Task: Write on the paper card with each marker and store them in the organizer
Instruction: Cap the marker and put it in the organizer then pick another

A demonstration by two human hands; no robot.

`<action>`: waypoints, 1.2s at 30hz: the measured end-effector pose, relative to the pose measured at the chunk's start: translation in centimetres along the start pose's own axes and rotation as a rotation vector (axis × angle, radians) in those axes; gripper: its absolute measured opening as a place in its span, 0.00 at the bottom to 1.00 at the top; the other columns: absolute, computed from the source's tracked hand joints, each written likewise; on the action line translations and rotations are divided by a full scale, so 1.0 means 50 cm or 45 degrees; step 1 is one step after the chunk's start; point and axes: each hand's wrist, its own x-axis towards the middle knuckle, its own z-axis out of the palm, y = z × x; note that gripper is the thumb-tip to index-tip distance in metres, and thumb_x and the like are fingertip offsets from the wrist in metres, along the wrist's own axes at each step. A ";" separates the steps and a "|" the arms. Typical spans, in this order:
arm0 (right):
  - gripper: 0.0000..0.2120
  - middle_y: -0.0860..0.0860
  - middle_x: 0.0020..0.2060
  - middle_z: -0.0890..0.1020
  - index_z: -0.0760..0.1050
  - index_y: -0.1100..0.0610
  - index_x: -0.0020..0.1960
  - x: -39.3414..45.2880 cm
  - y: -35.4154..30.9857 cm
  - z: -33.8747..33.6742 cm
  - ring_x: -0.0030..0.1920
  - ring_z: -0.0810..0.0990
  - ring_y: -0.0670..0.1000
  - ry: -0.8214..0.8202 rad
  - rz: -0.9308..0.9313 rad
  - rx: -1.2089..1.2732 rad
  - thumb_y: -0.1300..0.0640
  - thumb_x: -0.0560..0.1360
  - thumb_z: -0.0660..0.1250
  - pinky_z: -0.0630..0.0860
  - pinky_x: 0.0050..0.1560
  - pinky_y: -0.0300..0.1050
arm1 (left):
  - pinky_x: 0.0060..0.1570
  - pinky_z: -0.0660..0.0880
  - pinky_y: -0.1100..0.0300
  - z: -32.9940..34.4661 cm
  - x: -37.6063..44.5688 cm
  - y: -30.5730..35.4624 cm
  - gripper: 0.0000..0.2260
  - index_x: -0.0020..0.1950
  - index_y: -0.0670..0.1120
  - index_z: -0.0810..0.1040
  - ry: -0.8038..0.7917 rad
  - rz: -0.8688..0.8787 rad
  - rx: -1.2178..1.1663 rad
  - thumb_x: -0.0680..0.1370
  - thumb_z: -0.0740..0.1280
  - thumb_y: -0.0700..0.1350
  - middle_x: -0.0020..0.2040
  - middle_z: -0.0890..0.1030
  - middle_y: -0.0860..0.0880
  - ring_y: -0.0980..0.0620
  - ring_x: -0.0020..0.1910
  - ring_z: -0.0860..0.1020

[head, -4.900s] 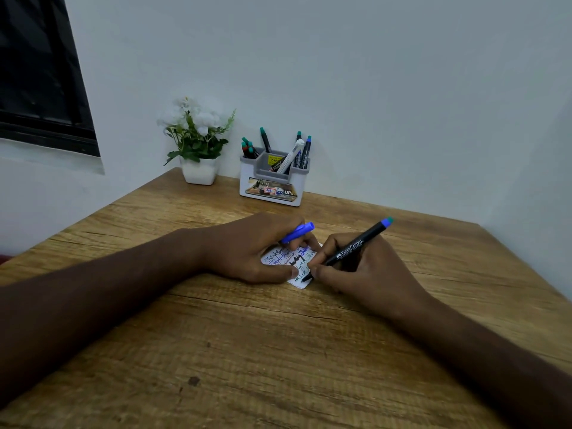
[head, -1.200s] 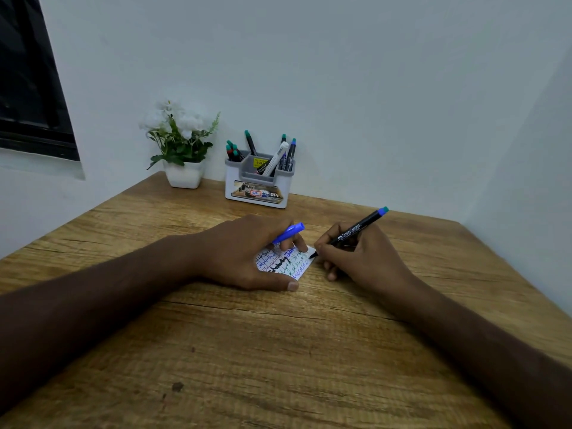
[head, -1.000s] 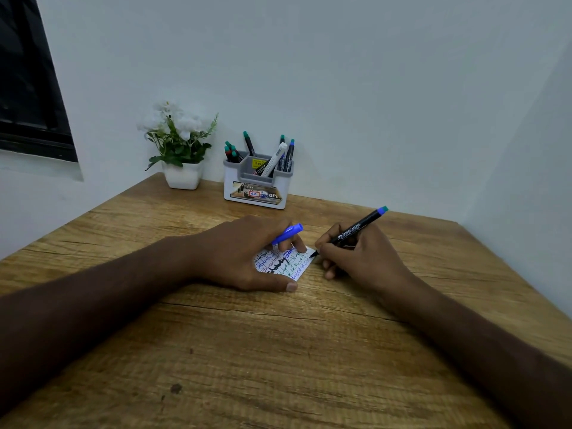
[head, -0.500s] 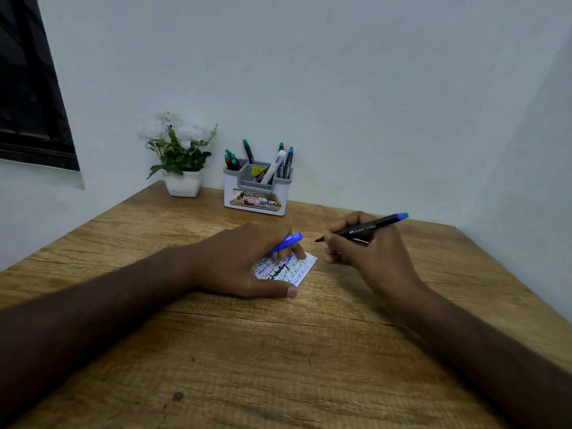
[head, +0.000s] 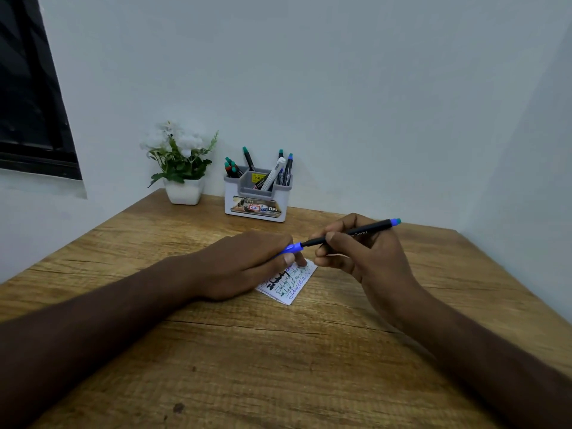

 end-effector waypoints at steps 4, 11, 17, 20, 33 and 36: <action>0.06 0.54 0.44 0.90 0.87 0.58 0.51 -0.004 0.001 0.002 0.46 0.90 0.52 -0.073 0.050 -0.323 0.57 0.76 0.77 0.86 0.54 0.52 | 0.49 0.76 0.49 0.004 0.004 -0.002 0.15 0.57 0.58 0.73 0.015 0.003 0.078 0.87 0.48 0.61 0.47 0.75 0.59 0.58 0.48 0.74; 0.08 0.49 0.44 0.91 0.88 0.52 0.53 -0.007 0.007 0.016 0.48 0.90 0.47 -0.038 0.067 -0.427 0.51 0.76 0.78 0.86 0.57 0.52 | 0.53 0.76 0.51 0.012 0.004 0.014 0.16 0.58 0.57 0.73 0.035 -0.066 0.156 0.87 0.48 0.61 0.51 0.77 0.60 0.61 0.50 0.73; 0.09 0.54 0.41 0.90 0.87 0.57 0.52 -0.004 0.014 0.032 0.44 0.90 0.53 0.013 0.116 -0.324 0.52 0.77 0.77 0.87 0.52 0.52 | 0.55 0.77 0.49 0.011 0.004 0.018 0.14 0.61 0.58 0.73 0.058 -0.076 0.126 0.87 0.51 0.61 0.55 0.79 0.58 0.59 0.53 0.75; 0.09 0.55 0.40 0.90 0.86 0.59 0.50 -0.003 0.006 0.033 0.43 0.90 0.52 0.034 0.081 -0.259 0.53 0.80 0.73 0.87 0.51 0.48 | 0.54 0.77 0.49 0.010 0.007 0.012 0.11 0.60 0.60 0.72 0.028 -0.014 0.085 0.84 0.60 0.65 0.54 0.78 0.60 0.60 0.52 0.76; 0.07 0.50 0.40 0.89 0.82 0.57 0.53 0.241 -0.052 0.030 0.39 0.89 0.47 0.414 -0.274 -0.570 0.53 0.83 0.70 0.87 0.53 0.54 | 0.72 0.66 0.50 -0.007 -0.003 -0.032 0.21 0.75 0.69 0.71 -0.045 0.089 0.090 0.83 0.62 0.68 0.73 0.68 0.70 0.62 0.73 0.64; 0.09 0.49 0.39 0.88 0.83 0.57 0.51 0.317 -0.056 0.053 0.38 0.89 0.48 0.447 -0.348 -0.726 0.51 0.81 0.72 0.85 0.55 0.56 | 0.73 0.64 0.51 -0.007 -0.003 -0.034 0.19 0.76 0.68 0.70 -0.067 0.090 0.061 0.85 0.62 0.61 0.76 0.68 0.70 0.62 0.72 0.64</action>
